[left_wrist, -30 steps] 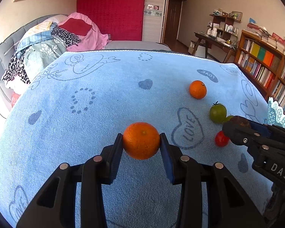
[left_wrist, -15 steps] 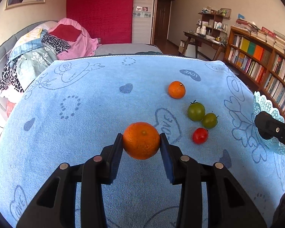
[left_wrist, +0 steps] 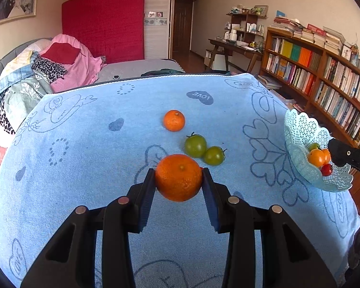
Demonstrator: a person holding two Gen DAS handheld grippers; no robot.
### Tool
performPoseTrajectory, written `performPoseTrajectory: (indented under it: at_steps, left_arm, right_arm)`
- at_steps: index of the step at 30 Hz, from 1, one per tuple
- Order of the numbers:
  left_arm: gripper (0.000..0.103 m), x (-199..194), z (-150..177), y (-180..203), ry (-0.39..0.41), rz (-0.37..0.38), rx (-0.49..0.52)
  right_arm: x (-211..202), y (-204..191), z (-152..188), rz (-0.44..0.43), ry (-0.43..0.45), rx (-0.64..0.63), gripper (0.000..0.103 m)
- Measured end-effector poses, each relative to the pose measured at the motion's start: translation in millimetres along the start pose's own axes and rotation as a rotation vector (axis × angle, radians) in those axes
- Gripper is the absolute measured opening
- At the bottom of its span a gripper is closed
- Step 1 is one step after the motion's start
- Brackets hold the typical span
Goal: Organize fruits
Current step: 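Carry the dark brown fruit into the basket with right tool and open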
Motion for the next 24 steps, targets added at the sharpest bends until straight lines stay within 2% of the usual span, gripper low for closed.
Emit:
performPoseTrajectory:
  at_steps: [10,11,14,24]
  left_arm:
    - [0.039,-18,-14,49,0.036,0.061,0.074]
    - [0.039,-20,-16,54,0.041,0.070,0.082]
    - [0.039,-25,-23,70,0.055,0.100,0.100]
    - [0.039,-32,-40,118,0.068,0.194,0.158]
  right_arm:
    - [2,31,18,0.033,-0.043,0.044,0.041]
    - [3,31,19,0.031,-0.048,0.046,0.041]
    - [1,31,19,0.031,-0.041,0.041,0.051]
    - [-3,29,25,0.022,-0.051,0.028,0.052]
Point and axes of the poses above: each gripper's, at about its wrist camera, not at the fingertips, and x roughly the way its jaws point, y to its right, z to its underside, the point moved 6 cm from there along x, roughly the way its jaws point, and after that the axes turned 15 degrees about -z, right-handed, at the moved point
